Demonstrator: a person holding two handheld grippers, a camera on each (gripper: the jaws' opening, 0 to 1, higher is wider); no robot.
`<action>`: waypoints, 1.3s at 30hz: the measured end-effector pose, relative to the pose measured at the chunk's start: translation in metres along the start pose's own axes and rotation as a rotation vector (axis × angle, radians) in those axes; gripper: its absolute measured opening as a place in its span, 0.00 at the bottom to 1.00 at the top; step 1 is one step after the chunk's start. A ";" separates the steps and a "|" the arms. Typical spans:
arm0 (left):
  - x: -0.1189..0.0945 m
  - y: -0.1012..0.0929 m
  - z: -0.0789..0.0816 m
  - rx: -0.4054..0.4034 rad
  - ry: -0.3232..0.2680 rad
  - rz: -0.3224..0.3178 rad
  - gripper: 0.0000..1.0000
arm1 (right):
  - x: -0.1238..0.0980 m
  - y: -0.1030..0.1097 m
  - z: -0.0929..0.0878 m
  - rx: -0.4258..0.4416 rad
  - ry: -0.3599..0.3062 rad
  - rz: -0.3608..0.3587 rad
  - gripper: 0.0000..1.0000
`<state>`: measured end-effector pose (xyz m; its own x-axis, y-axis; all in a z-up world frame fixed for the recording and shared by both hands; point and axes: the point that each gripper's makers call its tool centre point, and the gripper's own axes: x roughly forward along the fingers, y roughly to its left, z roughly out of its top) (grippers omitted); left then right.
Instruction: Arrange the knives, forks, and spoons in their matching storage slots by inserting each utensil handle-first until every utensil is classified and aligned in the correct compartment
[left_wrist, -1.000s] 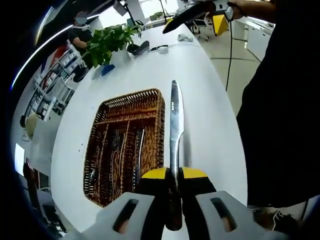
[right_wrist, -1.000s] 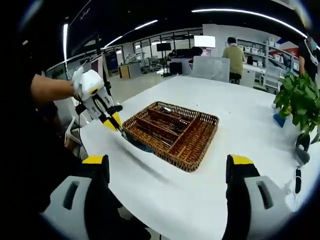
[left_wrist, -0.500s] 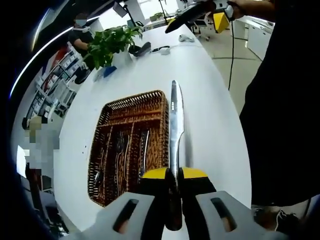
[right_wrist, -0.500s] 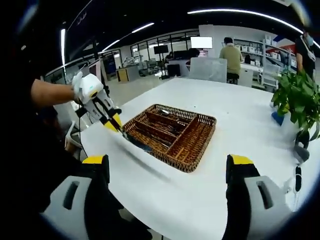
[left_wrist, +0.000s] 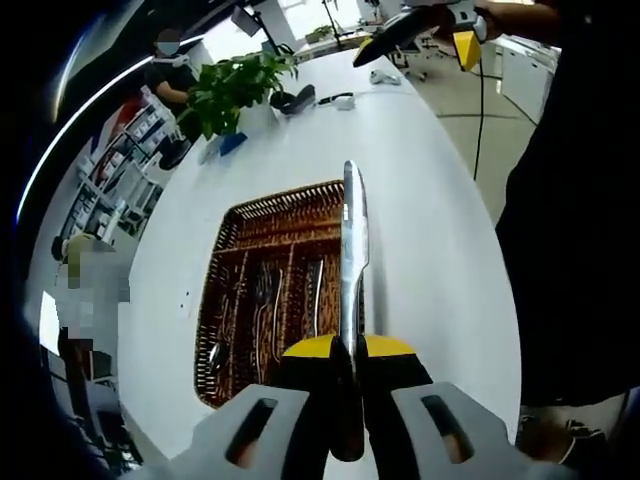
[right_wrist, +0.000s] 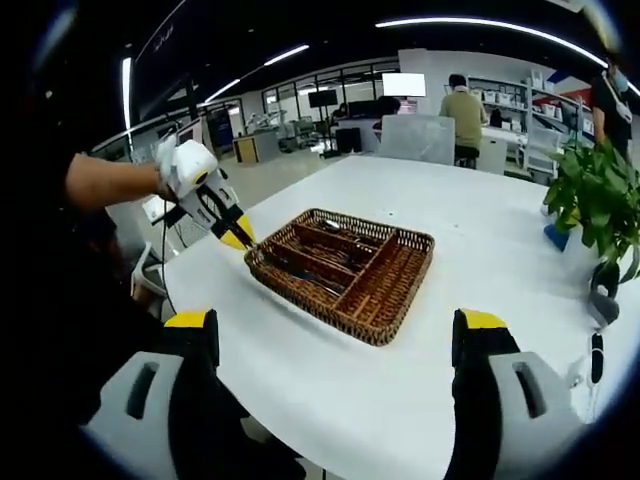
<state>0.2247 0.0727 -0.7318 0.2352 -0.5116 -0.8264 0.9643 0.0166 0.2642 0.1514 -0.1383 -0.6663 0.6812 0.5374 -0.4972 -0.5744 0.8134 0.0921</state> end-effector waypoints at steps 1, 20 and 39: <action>0.000 0.002 0.000 0.002 0.000 0.002 0.06 | 0.000 0.000 0.000 0.000 0.000 0.000 1.00; -0.007 0.045 -0.009 0.002 0.009 0.053 0.06 | 0.004 0.005 0.006 0.022 -0.008 -0.003 1.00; -0.011 0.080 -0.012 0.006 0.014 0.086 0.06 | 0.001 -0.005 0.016 -0.002 -0.032 -0.050 1.00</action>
<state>0.3008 0.0900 -0.7076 0.3187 -0.4962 -0.8076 0.9398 0.0543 0.3374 0.1625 -0.1378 -0.6533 0.7235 0.5031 -0.4728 -0.5403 0.8389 0.0658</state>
